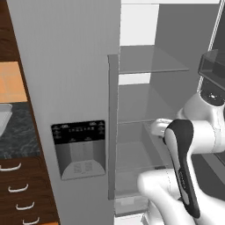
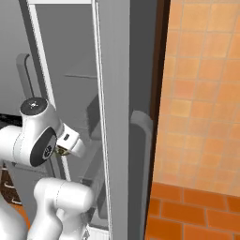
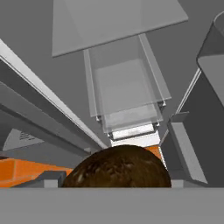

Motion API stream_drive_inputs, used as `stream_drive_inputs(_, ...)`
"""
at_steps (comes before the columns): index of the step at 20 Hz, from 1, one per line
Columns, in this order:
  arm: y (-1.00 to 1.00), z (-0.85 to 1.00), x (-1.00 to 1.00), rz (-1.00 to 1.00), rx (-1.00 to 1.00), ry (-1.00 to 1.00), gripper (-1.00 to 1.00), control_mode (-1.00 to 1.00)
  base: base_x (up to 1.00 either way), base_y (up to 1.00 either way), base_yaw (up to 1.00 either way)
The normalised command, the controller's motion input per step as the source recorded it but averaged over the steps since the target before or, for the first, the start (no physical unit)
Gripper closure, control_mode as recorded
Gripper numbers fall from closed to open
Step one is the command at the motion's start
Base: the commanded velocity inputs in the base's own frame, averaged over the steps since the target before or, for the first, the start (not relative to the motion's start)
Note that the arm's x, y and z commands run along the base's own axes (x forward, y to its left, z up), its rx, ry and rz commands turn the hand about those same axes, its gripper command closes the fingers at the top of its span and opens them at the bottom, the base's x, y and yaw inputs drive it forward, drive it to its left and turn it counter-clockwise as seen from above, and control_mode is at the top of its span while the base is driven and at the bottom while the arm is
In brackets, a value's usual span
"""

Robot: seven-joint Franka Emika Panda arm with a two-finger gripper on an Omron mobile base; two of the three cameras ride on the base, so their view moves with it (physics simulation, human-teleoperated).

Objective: Place one mushroom and one chicken drumstick in each tupperware on the nearby counter, to pack two identical lunches.

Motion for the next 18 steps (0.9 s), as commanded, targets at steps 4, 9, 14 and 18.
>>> stream_drive_inputs(4, 0.0, 0.0, 0.0, 0.0, 0.0, 0.0, 1.0, 1.0, -0.95, 0.74, 0.0)
stream_drive_inputs(9, 0.0, 0.0, 0.0, 0.0, 0.0, 0.0, 1.0, 1.0, -0.36, 0.95, 0.0)
stream_drive_inputs(14, 0.0, 0.0, 0.0, 0.0, 0.0, 0.0, 1.0, 1.0, -0.04, 1.0, 0.0)
stream_drive_inputs(18, 0.0, 0.0, 0.0, 0.0, 0.0, 0.0, 1.0, 1.0, 0.0, 1.0, -0.04)
